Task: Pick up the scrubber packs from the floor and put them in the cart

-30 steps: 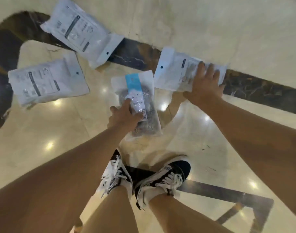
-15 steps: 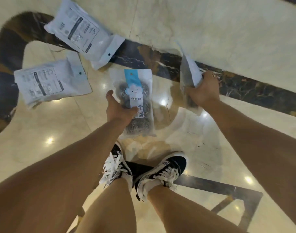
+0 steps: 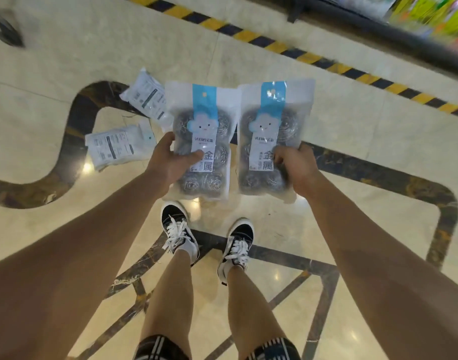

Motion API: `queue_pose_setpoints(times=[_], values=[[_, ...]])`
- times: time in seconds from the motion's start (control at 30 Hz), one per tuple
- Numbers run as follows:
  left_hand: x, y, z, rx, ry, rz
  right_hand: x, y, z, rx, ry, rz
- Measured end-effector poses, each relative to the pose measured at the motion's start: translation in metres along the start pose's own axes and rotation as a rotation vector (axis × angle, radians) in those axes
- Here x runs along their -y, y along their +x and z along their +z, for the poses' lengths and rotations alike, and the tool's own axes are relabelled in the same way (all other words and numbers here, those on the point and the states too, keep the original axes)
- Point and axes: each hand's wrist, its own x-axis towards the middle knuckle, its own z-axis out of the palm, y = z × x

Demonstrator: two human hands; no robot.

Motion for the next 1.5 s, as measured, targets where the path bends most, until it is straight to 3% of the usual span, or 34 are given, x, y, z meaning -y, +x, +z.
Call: queue_pose_setpoints(times=[0.13, 0.3, 0.63, 0.9, 1.07, 1.27, 1.5], values=[[-0.062, -0.088, -0.032, 0.088, -0.091, 0.046, 0.065, -0.093, -0.041, -0.016, 0.104, -0.075], [-0.137, -0.193, -0.062, 0.167, -0.258, 0.118, 0.143, -0.214, -0.078, 0.080, 0.140, -0.192], [-0.211, -0.364, -0.172, -0.164, -0.450, 0.252, 0.262, -0.395, -0.070, 0.252, 0.046, -0.373], [-0.173, -0.439, -0.316, -0.649, -0.633, 0.272, 0.314, -0.479, 0.065, 0.352, -0.143, -0.585], [-0.124, -0.461, -0.404, -0.842, -0.714, 0.229, 0.320, -0.523, 0.190, 0.484, -0.245, -0.634], [-0.078, -0.465, -0.493, -0.931, -0.763, 0.180, 0.321, -0.561, 0.308, 0.555, -0.323, -0.707], [-0.065, -0.421, -0.592, -0.964, -0.767, 0.138, 0.339, -0.560, 0.425, 0.551, -0.384, -0.668]])
